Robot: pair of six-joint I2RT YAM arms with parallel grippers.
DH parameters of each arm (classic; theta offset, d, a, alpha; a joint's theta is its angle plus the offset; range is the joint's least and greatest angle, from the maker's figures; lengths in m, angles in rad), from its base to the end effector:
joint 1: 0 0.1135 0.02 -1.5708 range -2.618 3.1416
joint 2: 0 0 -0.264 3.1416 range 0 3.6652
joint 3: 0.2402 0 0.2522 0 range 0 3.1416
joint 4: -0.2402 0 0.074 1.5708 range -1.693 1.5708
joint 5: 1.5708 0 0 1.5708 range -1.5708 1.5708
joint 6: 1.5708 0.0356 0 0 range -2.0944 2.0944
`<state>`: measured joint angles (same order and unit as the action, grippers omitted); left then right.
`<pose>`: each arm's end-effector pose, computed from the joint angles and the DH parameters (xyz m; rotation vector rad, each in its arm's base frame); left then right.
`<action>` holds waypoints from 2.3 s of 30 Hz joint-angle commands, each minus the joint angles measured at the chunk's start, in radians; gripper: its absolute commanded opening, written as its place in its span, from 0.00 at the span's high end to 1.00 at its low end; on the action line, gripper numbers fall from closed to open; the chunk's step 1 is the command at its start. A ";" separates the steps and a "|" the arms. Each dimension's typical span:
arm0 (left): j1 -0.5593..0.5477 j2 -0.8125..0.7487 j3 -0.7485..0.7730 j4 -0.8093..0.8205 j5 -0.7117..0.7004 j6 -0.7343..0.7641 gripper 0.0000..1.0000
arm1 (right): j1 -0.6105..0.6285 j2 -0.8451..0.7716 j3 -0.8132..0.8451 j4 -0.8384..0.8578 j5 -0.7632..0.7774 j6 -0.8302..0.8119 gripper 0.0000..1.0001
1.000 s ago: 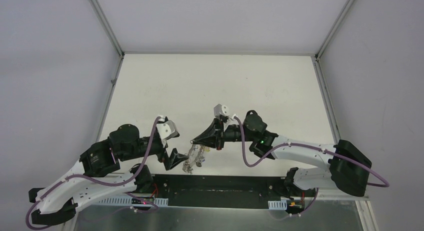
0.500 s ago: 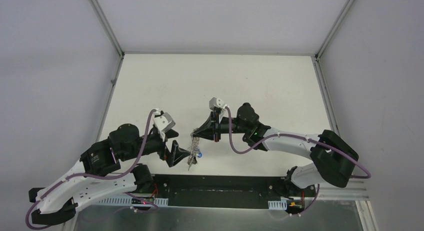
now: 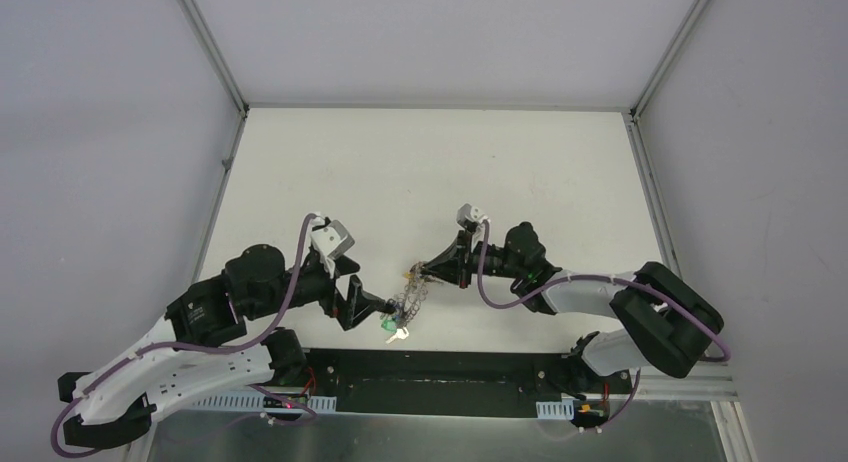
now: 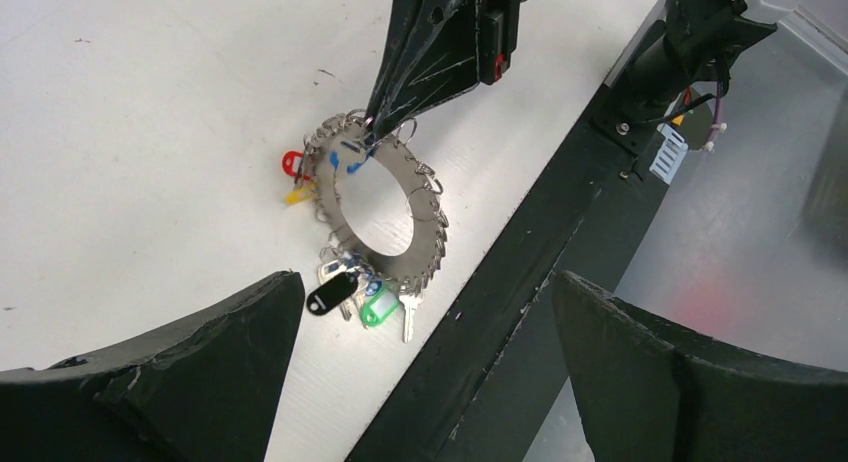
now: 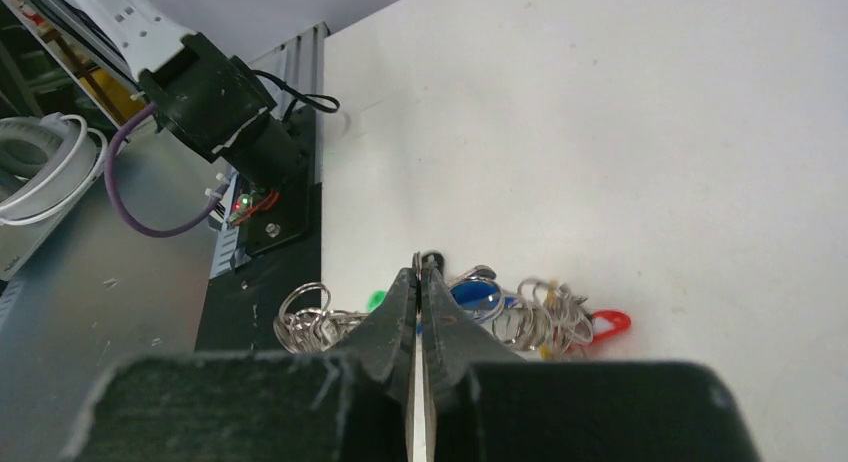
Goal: Put the keys on the keyring
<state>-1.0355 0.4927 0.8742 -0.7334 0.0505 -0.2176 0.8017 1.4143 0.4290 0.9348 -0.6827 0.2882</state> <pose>0.0470 -0.0828 0.3475 0.8382 1.8442 -0.8705 0.1687 0.2065 0.1981 -0.9896 1.5023 1.3577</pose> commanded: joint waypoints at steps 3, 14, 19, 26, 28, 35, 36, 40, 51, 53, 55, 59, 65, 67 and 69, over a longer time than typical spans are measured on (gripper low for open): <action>-0.011 0.022 -0.003 0.054 -0.042 -0.035 0.01 | -0.060 -0.086 -0.102 -0.008 0.037 0.022 1.00; -0.011 0.118 -0.041 0.054 -0.196 -0.242 0.01 | -0.150 -0.298 -0.118 -0.355 0.329 -0.079 0.95; -0.011 0.202 -0.037 0.055 -0.186 -0.276 0.01 | -0.208 -0.307 -0.082 -0.459 0.395 -0.078 0.42; 0.013 0.316 -0.040 0.105 -0.127 -0.263 0.01 | -0.274 -0.362 -0.048 -0.551 0.400 -0.051 0.11; 0.035 0.354 -0.038 0.108 -0.124 -0.256 0.01 | -0.299 -0.378 -0.028 -0.604 0.402 -0.041 0.06; 0.222 0.418 -0.067 0.169 -0.054 -0.178 0.01 | -0.422 -0.377 0.046 -0.758 0.363 -0.009 0.00; 0.262 0.420 -0.080 0.187 -0.018 -0.163 0.01 | -0.438 -0.377 0.054 -0.773 0.361 -0.008 0.00; 0.458 0.432 -0.138 0.261 0.069 -0.115 0.01 | -0.510 -0.380 0.089 -0.832 0.365 -0.016 0.00; 1.003 0.464 -0.260 0.424 0.160 -0.016 0.01 | -0.679 -0.418 0.139 -1.018 0.522 -0.126 0.00; 1.048 0.448 -0.273 0.464 0.128 0.029 0.01 | -0.683 -0.435 0.123 -1.017 0.579 -0.178 0.00; 1.061 0.427 -0.294 0.508 0.077 0.095 0.01 | -0.684 -0.451 0.095 -0.994 0.647 -0.215 0.00; 1.061 0.376 -0.339 0.594 -0.006 0.138 0.01 | -0.684 -0.493 -0.021 -0.838 0.833 -0.211 0.00; 1.061 0.309 -0.560 0.976 0.009 0.147 0.01 | -0.684 -0.497 -0.168 -0.590 0.865 -0.239 0.00; 1.060 0.314 -0.618 1.083 -0.012 0.144 0.01 | -0.684 -0.465 -0.177 -0.559 0.875 -0.221 0.00; 1.061 0.347 -0.644 1.141 -0.043 0.147 0.01 | -0.685 -0.427 -0.188 -0.508 0.882 -0.208 0.00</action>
<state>0.0212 0.8124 0.2836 0.1337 0.0704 -0.0914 0.1215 0.9428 0.2455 0.2214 0.1440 0.0757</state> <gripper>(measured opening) 0.992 0.995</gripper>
